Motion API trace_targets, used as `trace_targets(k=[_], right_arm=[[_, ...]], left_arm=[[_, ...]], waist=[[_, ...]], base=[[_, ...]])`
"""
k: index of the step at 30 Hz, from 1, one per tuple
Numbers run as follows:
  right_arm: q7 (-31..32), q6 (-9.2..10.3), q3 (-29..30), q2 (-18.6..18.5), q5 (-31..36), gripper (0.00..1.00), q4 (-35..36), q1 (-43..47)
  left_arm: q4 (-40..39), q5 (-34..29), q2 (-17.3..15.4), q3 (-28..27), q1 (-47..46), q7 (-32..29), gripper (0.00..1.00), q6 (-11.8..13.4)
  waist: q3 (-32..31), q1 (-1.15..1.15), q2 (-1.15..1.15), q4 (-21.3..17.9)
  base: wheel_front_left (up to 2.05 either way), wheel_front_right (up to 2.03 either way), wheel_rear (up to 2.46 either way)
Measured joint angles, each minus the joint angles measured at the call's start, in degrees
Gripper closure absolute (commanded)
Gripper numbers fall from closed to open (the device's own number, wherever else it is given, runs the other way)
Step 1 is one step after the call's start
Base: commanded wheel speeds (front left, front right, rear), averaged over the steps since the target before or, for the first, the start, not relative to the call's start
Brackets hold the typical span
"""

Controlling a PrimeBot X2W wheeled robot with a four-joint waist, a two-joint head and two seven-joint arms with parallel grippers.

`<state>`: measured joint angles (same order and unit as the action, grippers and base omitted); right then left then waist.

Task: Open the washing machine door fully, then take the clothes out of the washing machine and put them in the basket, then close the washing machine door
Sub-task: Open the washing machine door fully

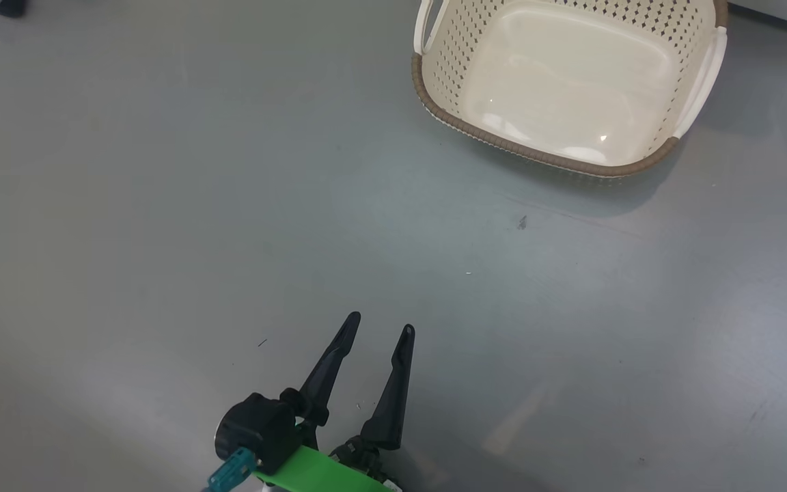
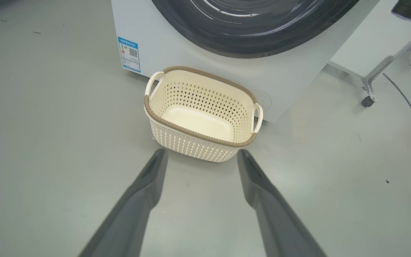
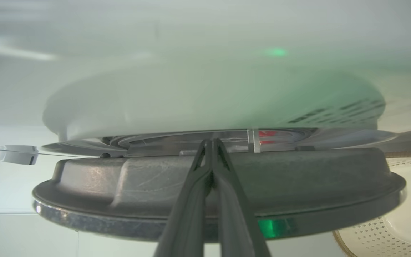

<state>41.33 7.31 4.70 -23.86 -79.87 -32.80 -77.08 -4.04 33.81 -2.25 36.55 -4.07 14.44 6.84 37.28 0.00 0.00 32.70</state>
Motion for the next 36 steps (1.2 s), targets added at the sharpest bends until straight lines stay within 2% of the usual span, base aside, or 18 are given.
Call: trace_targets(k=[17, 36], right_arm=[[5.2, 0.01, -0.2, -0.7, -1.7, 1.0, -2.9, 0.2], [6.5, 0.0, -1.0, 1.9, -1.9, 1.0, -3.2, 6.1]], left_arm=[[1.0, 0.2, 0.0, 0.2, -0.3, 0.0, 0.0, 0.0], [2.4, 0.1, 0.0, -1.3, -0.6, 0.0, 0.0, 0.0]], waist=[[-2.3, 0.0, 0.0, 0.0], [-6.1, 0.0, 0.0, -1.4]], base=[[0.0, 0.0, 0.0], [0.0, 0.0, 0.0]])
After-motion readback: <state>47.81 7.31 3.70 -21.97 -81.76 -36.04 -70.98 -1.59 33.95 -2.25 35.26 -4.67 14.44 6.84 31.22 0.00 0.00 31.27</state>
